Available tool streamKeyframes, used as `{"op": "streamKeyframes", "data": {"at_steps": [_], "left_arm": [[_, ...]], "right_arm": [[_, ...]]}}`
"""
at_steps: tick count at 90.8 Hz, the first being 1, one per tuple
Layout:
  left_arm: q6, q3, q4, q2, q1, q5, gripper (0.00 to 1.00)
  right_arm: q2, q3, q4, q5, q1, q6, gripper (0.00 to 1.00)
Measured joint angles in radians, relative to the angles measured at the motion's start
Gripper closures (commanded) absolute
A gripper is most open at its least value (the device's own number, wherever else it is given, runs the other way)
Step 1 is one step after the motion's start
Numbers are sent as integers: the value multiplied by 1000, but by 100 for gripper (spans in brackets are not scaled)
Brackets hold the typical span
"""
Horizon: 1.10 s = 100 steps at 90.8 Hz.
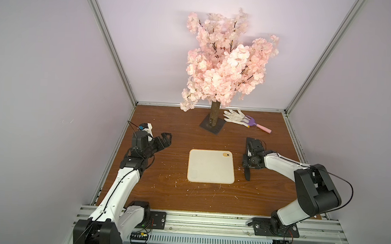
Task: Align the knife with the edge of the cutting board
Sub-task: Pick up the knife at the center of the board.
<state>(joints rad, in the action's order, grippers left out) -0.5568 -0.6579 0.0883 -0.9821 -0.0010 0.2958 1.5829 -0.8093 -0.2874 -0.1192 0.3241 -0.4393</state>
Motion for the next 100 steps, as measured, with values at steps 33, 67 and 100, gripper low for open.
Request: {"op": "streamKeyframes", "data": {"at_steps": [33, 67, 100], "left_arm": [[0, 0, 0, -11, 0, 1, 0], [0, 0, 0, -11, 0, 10, 0], [0, 0, 0, -13, 0, 15, 0]], "right_arm": [[-1, 2, -12, -30, 3, -45, 47], [-6, 2, -41, -47, 38, -75, 44], [21, -24, -41, -57, 57, -108, 46]]}}
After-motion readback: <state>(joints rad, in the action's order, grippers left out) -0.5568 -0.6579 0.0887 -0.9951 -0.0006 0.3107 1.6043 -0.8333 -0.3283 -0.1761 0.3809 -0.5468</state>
